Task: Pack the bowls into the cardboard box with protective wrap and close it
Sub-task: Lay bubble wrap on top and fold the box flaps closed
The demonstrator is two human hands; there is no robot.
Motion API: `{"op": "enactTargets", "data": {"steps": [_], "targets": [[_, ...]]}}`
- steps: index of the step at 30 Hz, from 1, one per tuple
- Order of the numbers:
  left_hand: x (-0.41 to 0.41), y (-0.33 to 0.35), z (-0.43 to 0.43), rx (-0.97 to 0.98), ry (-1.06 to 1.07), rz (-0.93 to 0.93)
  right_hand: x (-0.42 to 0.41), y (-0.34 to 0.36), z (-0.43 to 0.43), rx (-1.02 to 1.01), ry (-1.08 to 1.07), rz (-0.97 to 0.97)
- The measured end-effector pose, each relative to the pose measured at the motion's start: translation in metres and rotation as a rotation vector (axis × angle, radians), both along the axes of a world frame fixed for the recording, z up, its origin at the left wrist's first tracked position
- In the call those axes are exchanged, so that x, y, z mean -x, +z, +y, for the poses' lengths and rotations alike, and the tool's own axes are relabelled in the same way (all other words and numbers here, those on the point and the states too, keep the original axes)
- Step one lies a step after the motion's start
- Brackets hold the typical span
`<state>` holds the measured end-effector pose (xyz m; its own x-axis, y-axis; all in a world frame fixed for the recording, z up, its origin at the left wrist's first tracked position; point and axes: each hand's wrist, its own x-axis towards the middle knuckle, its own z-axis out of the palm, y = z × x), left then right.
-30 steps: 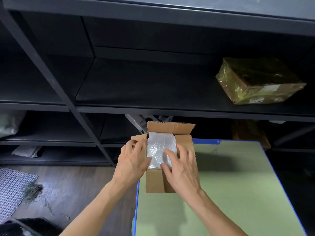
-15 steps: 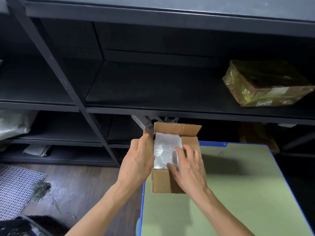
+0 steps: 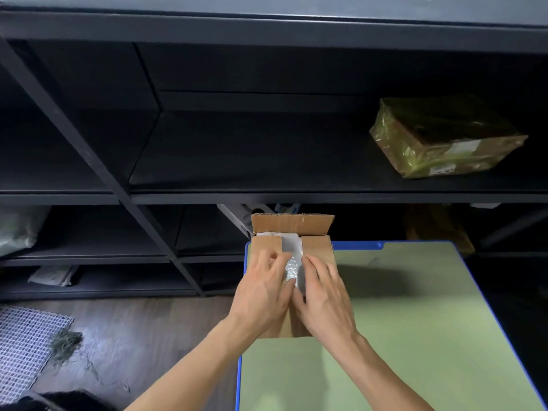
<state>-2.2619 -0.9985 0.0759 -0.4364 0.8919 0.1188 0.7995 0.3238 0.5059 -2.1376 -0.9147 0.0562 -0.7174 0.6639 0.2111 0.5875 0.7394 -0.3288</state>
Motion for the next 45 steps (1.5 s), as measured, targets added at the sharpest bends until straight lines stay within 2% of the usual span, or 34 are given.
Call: {"op": "enactTargets", "data": {"steps": [11, 17, 20, 23, 27, 36, 40, 45], "targets": [[-0.009, -0.012, 0.024, 0.037, -0.010, 0.057, -0.023, 0.020, 0.024, 0.202, 0.081, 0.025], [-0.009, -0.018, 0.023, 0.013, 0.007, 0.077, 0.013, 0.063, 0.079, 0.020, 0.124, 0.091], [-0.010, -0.017, 0.022, 0.046, 0.017, 0.078, 0.037, 0.066, 0.100, -0.059, 0.160, -0.022], [-0.009, -0.016, 0.019, 0.051, 0.012, 0.050, 0.040, 0.056, 0.098, -0.046, 0.204, -0.102], [-0.010, -0.014, 0.016, 0.069, -0.023, 0.090, 0.026, 0.043, 0.076, -0.005, 0.242, -0.053], [-0.014, -0.019, -0.010, -0.165, -0.127, 0.059, 0.001, 0.018, 0.058, 0.106, 0.244, -0.034], [-0.014, -0.020, -0.020, -0.034, -0.210, 0.077, -0.002, 0.010, 0.051, 0.134, 0.206, 0.011], [-0.020, -0.023, -0.031, 0.141, -0.311, 0.227, 0.001, 0.009, 0.045, 0.135, 0.160, -0.001]]}}
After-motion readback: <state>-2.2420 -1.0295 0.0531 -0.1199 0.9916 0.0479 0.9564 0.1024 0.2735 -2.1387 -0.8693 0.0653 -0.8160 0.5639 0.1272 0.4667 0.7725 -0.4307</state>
